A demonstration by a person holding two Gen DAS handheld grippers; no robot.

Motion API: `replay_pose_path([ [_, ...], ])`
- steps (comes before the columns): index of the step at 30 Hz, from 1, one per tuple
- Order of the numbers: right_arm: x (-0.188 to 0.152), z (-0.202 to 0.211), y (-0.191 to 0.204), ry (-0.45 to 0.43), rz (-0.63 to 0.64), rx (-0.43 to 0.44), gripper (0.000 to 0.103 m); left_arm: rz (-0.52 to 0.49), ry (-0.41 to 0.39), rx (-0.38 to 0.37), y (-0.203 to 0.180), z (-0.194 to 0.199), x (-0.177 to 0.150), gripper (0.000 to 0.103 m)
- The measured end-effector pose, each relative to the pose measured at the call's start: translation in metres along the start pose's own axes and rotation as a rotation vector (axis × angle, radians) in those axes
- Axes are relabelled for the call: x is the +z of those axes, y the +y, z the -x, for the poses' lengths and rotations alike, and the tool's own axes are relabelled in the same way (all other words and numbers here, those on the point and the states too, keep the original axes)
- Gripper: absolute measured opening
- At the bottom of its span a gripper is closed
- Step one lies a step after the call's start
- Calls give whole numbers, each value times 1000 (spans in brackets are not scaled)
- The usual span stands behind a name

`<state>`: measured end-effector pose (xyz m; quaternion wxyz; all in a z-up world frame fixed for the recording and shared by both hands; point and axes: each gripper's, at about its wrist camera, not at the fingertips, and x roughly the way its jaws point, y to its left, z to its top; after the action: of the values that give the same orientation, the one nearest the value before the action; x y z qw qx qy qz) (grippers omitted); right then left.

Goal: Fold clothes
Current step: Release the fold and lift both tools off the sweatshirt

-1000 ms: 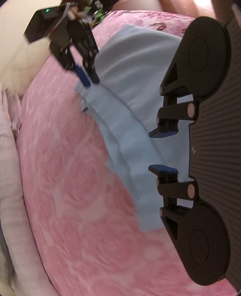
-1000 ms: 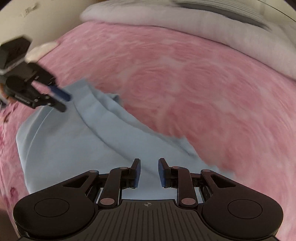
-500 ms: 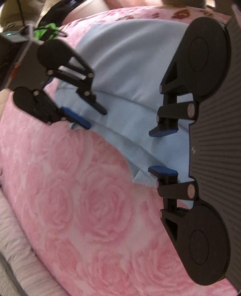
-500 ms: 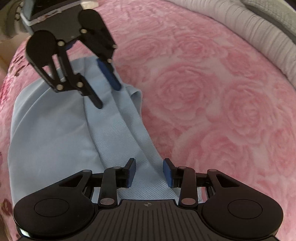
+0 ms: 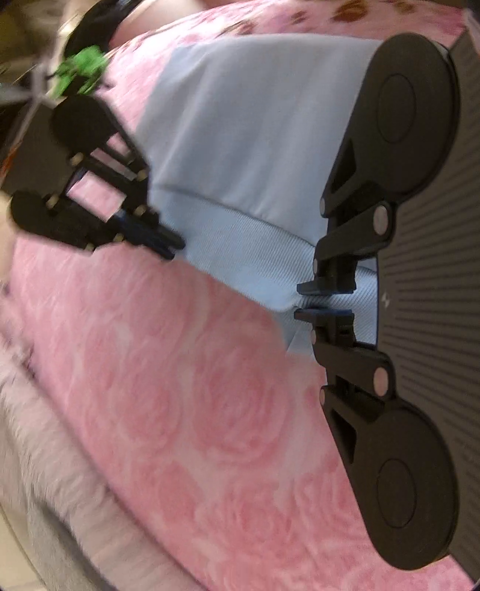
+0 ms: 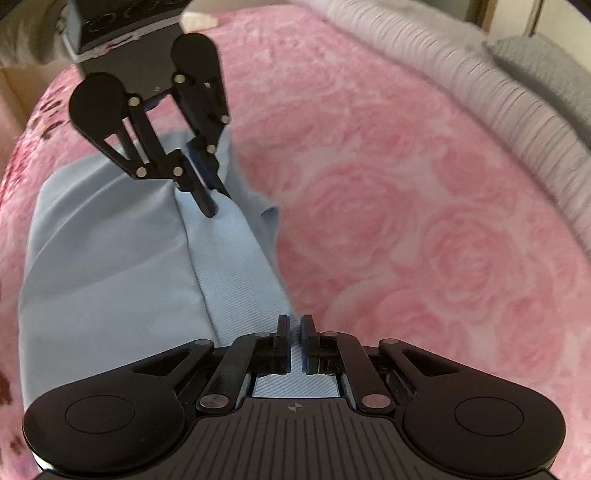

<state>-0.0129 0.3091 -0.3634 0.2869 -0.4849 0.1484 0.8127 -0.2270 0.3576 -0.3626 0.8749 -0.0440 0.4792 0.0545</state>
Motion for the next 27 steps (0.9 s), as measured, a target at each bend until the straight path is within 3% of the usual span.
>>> replay_pose_path([
  [7,-8,-40,-1,94,-69,-52,4,116,16,30,12,-38,-4,7],
  [10,-10,-35,-5,73,-157,-82,10,283,-23,18,28,-21,-11,13],
  [11,-11,-30,-7,66,-191,-97,20,349,-31,32,34,-10,-19,20],
  [13,-19,-16,-14,54,-282,-136,37,481,-46,61,47,11,-34,18],
  [14,-24,-7,-17,46,-332,-154,40,546,-45,77,52,21,-45,17],
  [17,-43,19,-25,35,-474,-213,44,733,-36,121,64,47,-79,19],
  [20,-71,37,-25,66,-594,-276,45,845,-20,164,63,56,-105,23],
  [25,-112,47,-19,89,-752,-340,45,890,-25,179,56,41,-115,23],
  [27,-117,47,-17,60,-744,-350,40,860,-37,191,53,37,-113,9],
])
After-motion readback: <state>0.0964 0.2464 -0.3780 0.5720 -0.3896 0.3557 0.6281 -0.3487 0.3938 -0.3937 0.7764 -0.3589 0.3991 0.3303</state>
